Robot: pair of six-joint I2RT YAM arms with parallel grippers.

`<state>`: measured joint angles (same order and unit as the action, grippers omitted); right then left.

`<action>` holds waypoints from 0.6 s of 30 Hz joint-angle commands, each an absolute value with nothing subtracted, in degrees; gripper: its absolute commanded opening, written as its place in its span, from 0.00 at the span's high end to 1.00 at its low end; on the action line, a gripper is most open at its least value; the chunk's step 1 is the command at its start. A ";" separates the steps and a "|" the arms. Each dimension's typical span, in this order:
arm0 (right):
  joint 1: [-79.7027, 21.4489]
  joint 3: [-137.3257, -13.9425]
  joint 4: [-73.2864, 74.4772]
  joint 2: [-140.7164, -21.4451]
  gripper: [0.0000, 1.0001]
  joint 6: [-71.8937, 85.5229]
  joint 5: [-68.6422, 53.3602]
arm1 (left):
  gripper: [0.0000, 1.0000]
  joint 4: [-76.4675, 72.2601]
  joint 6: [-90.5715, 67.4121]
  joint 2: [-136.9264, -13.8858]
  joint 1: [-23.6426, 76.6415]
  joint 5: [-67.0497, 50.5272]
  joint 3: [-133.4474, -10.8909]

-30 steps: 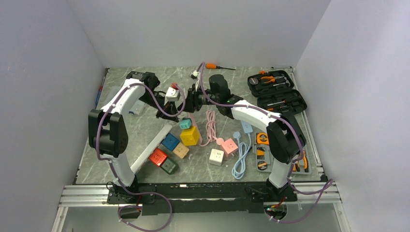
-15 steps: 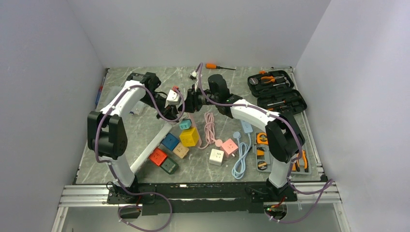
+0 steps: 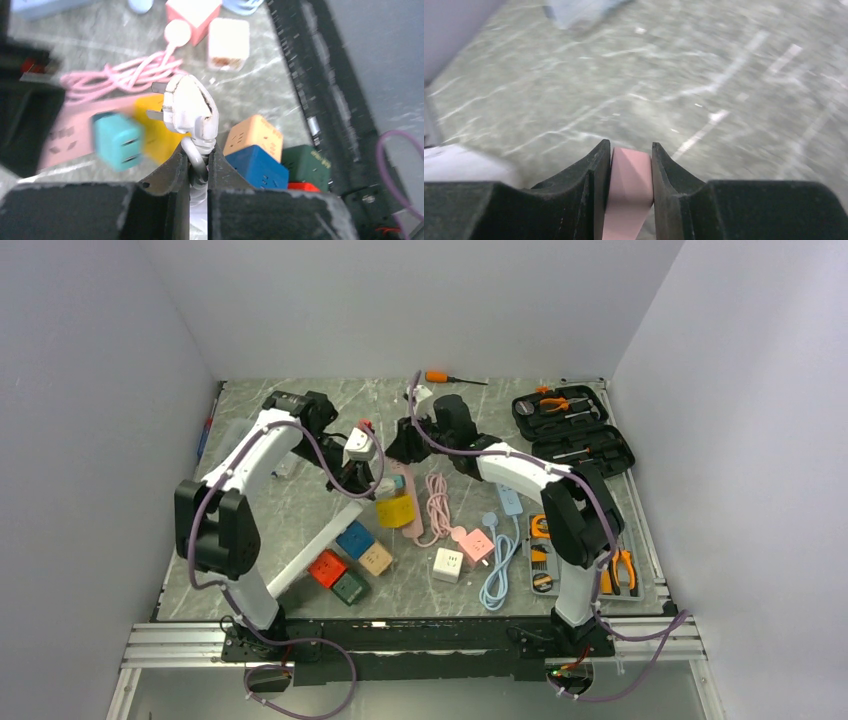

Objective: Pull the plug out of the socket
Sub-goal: Remove the plug from the socket, then place the socket at the center of the board.

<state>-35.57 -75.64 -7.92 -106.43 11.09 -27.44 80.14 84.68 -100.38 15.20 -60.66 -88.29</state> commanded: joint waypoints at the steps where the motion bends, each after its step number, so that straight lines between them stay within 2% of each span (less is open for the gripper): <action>1: -32.08 -76.11 -6.54 -108.88 1.00 4.95 -17.60 | 1.00 90.28 85.26 -92.53 18.86 -73.56 -90.56; 9: -32.08 -75.74 -7.32 -105.53 1.00 7.63 -26.01 | 1.00 90.32 85.37 -94.46 18.15 -72.06 -90.62; 18: -30.40 -71.44 -8.83 -100.55 1.00 9.96 -28.64 | 1.00 89.85 86.57 -103.55 9.82 -67.61 -93.97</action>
<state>-31.40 -72.93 -6.28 -105.38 9.58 -25.56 88.68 84.90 -99.79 13.45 -66.32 -89.97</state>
